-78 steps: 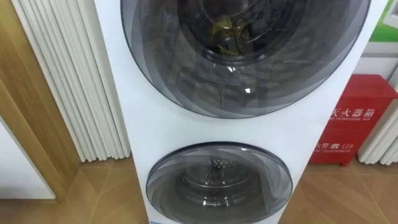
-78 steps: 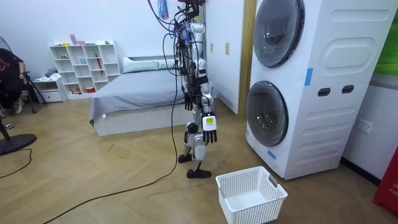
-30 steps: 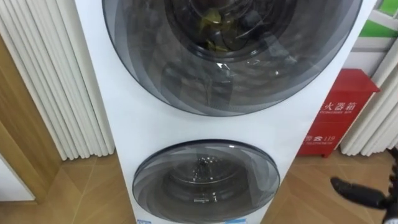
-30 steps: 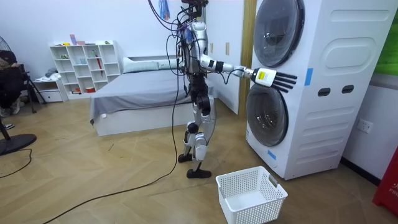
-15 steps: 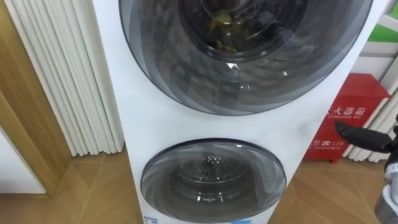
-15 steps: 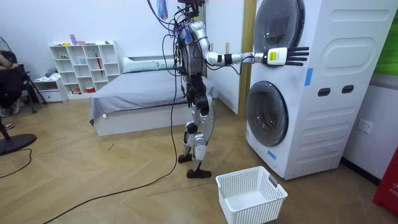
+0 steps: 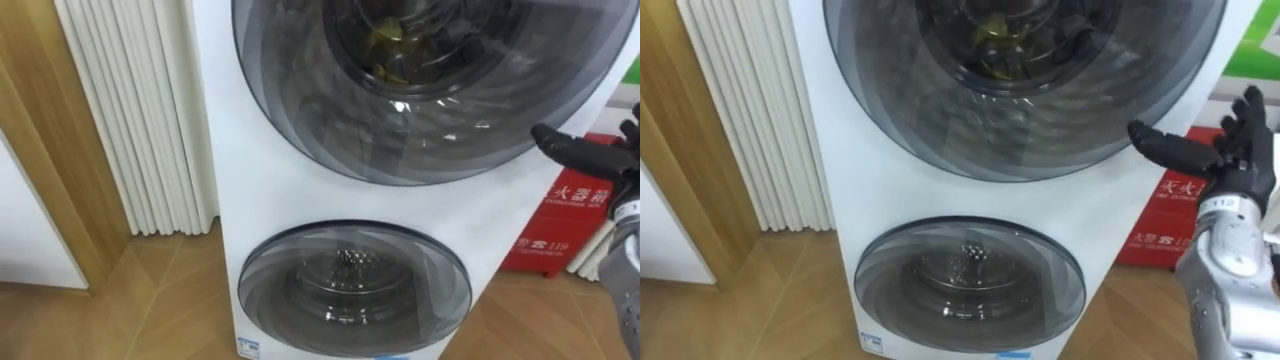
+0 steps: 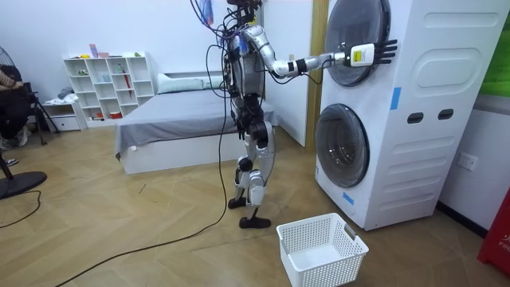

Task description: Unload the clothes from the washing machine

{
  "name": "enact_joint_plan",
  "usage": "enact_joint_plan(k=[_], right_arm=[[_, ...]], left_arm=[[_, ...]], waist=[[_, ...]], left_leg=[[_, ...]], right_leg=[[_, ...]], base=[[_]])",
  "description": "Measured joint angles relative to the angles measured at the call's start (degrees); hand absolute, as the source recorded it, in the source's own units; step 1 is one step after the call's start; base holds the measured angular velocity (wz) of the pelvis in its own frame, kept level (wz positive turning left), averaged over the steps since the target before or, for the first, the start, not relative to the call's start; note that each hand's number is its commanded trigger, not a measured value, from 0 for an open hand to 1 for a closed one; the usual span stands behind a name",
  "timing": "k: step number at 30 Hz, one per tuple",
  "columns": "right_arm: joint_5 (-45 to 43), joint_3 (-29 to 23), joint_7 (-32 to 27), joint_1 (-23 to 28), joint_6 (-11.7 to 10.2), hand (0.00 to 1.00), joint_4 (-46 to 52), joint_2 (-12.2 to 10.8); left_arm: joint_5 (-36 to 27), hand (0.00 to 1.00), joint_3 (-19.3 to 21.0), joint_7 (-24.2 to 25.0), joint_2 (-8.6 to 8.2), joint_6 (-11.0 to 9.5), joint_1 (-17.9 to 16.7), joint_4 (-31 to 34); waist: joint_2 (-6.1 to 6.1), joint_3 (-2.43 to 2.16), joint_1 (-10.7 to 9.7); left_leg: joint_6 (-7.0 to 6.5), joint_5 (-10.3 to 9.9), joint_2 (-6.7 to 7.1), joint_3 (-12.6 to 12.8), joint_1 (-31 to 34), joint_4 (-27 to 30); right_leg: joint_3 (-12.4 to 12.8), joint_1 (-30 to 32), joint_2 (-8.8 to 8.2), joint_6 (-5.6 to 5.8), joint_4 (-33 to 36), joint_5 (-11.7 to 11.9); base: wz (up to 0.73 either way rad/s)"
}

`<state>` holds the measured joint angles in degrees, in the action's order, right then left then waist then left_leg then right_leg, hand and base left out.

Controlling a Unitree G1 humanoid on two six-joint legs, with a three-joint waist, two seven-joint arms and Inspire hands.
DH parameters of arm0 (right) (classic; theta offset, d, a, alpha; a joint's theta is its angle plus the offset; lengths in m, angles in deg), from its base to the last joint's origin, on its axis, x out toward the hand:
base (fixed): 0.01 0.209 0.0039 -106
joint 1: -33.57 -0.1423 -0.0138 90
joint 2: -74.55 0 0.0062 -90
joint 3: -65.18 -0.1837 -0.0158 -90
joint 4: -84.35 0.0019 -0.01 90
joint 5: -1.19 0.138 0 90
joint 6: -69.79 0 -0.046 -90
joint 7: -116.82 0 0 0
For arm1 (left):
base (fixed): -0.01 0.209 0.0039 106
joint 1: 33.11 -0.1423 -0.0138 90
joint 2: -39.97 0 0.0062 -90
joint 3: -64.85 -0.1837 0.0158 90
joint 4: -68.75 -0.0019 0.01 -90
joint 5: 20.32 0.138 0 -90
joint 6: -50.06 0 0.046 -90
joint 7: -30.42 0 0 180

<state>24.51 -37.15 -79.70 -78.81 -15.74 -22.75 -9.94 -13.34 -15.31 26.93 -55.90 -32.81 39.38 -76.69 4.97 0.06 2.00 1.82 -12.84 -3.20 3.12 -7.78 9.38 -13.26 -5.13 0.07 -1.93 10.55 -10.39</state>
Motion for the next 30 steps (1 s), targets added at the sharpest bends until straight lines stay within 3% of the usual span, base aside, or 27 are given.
enact_joint_plan(k=[3, 12, 25, 30], right_arm=[[2.3, 0.2, 1.1, 0.0, -0.2, 0.0, -0.1, 0.4], [5.5, 2.3, 3.7, -0.1, 0.6, 0.0, -0.4, 4.6], [5.5, 3.9, 6.8, -0.1, 0.6, 0.0, -1.2, 6.7], [3.7, 4.5, 8.9, -0.1, 0.6, 0.0, -3.3, 8.2]], left_arm=[[0.2, 0.0, 0.1, 0.2, 0.12, 0.2, -0.2, 0.1], [0.2, 0.0, -0.1, 1.8, 0.45, 1.0, 0.3, 0.2], [0.1, 0.0, -2.5, 2.0, 0.93, 1.0, 0.5, 0.2], [1.6, 0.0, -3.3, 2.8, 1.84, 1.0, 0.5, 0.4]], waist=[[-0.03, 0.09, -0.1], [-0.4, 0.11, -0.1], [0.07, 0.29, -0.5], [0.89, -0.09, -0.5]], left_leg=[[0.0, 0.0, 0.03, -0.5, 0.3, 0.0], [0.0, 0.0, 0.02, -0.4, 1.2, 0.4], [0.0, 0.0, -0.04, -0.1, 1.3, 0.2], [0.0, 0.0, -0.04, -0.1, 1.1, 0.2]], right_leg=[[-0.8, 0.1, -0.08, 0.02, 0.0, 0.0], [-1.1, 0.6, -0.39, -0.06, 0.0, 0.0], [-0.7, 1.2, -0.22, -0.14, 0.2, 0.1], [-0.8, 1.2, -0.01, -0.18, 0.2, 0.1]], base=[[0.09], [0.02], [-0.02], [0.0]])
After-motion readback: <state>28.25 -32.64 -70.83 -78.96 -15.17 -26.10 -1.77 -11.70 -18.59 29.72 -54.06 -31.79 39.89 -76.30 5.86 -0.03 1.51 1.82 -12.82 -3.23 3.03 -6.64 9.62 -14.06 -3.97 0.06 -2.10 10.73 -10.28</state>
